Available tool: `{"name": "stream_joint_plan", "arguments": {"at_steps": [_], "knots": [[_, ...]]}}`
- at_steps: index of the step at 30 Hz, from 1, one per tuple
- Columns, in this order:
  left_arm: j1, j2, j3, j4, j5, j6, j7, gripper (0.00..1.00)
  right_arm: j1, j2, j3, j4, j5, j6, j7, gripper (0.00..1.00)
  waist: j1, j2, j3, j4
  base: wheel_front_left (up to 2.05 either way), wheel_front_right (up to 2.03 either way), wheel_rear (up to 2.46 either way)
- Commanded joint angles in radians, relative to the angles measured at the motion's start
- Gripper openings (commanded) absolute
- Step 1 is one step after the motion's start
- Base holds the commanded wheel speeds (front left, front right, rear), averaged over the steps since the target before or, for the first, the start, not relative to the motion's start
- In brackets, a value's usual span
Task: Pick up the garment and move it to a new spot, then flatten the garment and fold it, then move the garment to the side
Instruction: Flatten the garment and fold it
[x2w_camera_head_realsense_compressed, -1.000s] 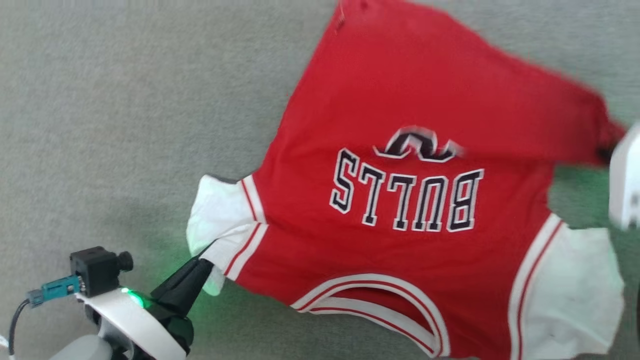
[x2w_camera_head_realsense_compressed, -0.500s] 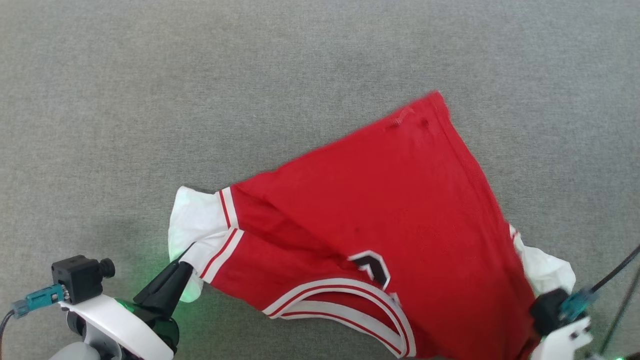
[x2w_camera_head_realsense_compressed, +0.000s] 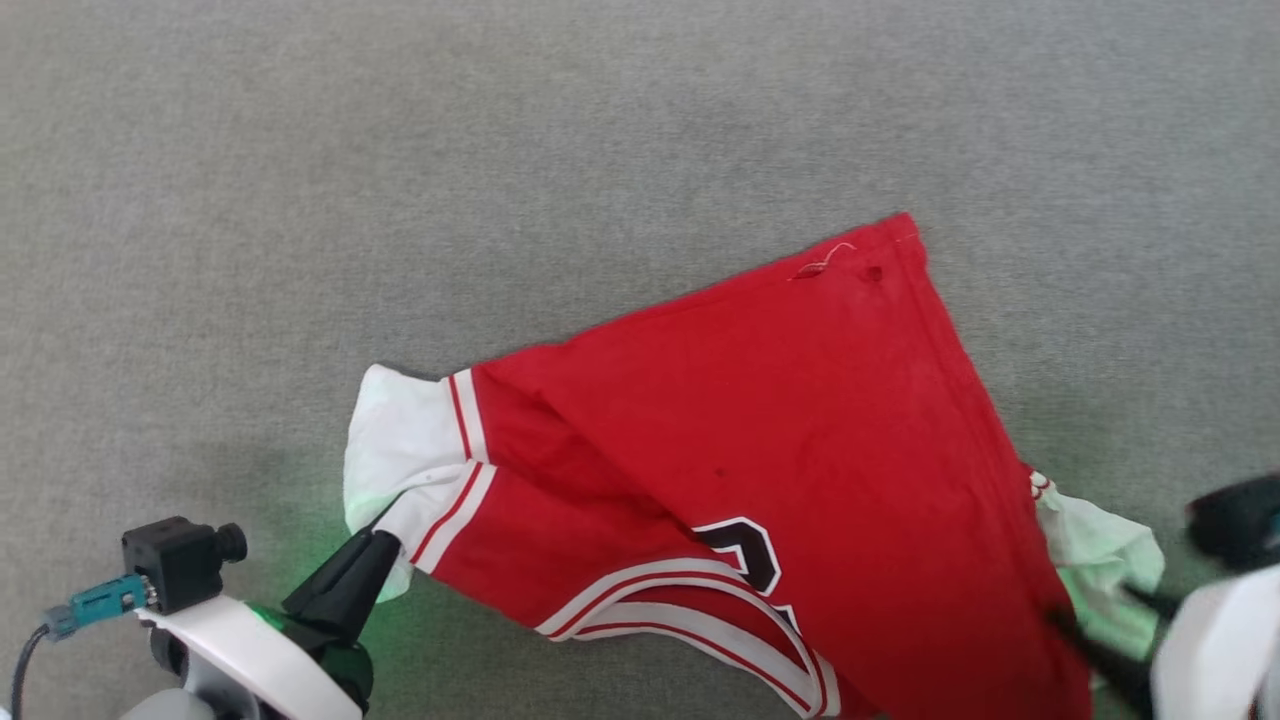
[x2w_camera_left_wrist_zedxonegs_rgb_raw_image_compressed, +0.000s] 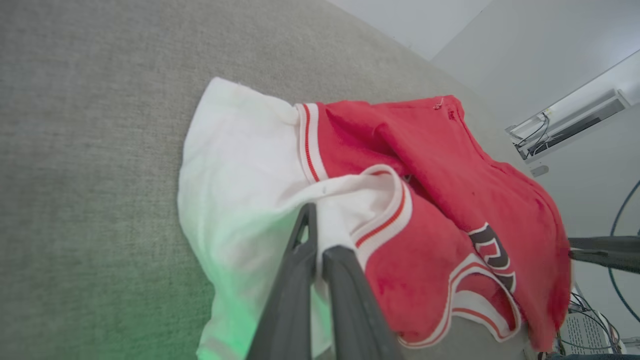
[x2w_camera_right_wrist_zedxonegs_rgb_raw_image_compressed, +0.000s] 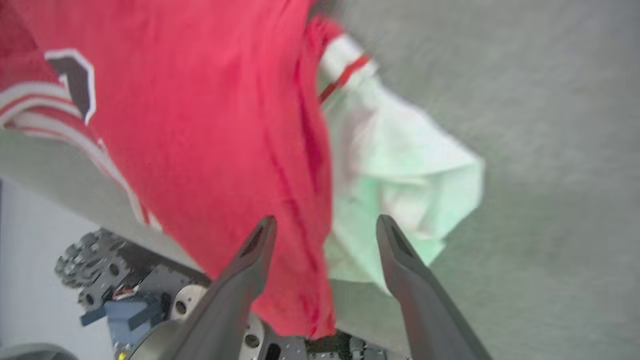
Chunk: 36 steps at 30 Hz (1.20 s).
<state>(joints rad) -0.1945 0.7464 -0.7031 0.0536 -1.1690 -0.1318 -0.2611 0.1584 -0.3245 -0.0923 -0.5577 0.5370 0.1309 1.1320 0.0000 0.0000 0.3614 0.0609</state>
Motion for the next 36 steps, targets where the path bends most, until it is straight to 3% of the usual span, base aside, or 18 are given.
{"name": "stream_joint_plan", "arguments": {"at_steps": [1, 7, 14, 22, 23, 25, 30, 36], "knots": [[-0.014, -0.009, 0.000, -0.004, 0.009, 0.003, -0.005, 0.00, -0.040, -0.006, -0.024, -0.014, -0.004, 0.000, 0.009, 1.00, 0.0000, 0.0000, 0.013, 0.016, 0.00, 0.00, 0.00], [-0.043, -0.035, -0.015, -0.006, 0.012, 0.003, -0.005, 0.00, -0.258, -0.022, -0.072, 0.017, -0.074, 0.000, -0.046, 1.00, 0.0000, 0.0000, 0.054, 0.061, 0.00, 0.00, 0.00], [-0.095, -0.060, -0.047, -0.005, 0.007, 0.003, -0.005, 0.00, -0.546, 0.002, 0.069, 0.265, -0.204, 0.000, -0.131, 1.00, 0.0000, 0.0000, 0.110, 0.118, 0.00, 0.00, 0.00], [-0.141, -0.082, -0.077, 0.011, -0.004, 0.003, -0.005, 0.00, -0.664, -0.013, 0.219, 0.543, -0.234, 0.000, -0.108, 1.00, 0.0000, 0.0000, 0.139, 0.155, 0.00, 0.00, 0.00], [-0.145, -0.083, -0.079, 0.016, -0.006, 0.003, -0.005, 0.00, -0.662, -0.016, 0.231, 0.560, -0.228, 0.000, -0.100, 0.53, 0.0000, 0.0000, 0.138, 0.156, 0.00, 0.00, 0.00], [-0.157, -0.084, -0.082, 0.029, -0.006, 0.003, -0.005, 0.00, -0.665, -0.011, 0.236, 0.581, -0.212, 0.000, -0.110, 0.00, 0.0000, 0.0000, 0.131, 0.152, 0.00, 0.00, 0.00], [-0.228, -0.055, -0.067, 0.074, 0.017, 0.003, -0.006, 0.00, -0.745, -0.001, 0.191, 0.599, -0.214, -0.001, -0.211, 0.00, 0.0000, 0.0000, 0.105, 0.119, 0.00, 0.00, 0.00], [-0.367, 0.003, -0.003, 0.091, 0.026, 0.003, -0.006, 0.00, -0.933, 0.081, 0.069, 0.696, -0.280, -0.001, -0.379, 0.00, 0.0000, 0.0000, 0.094, 0.040, 0.00, 0.00, 0.00]]}}
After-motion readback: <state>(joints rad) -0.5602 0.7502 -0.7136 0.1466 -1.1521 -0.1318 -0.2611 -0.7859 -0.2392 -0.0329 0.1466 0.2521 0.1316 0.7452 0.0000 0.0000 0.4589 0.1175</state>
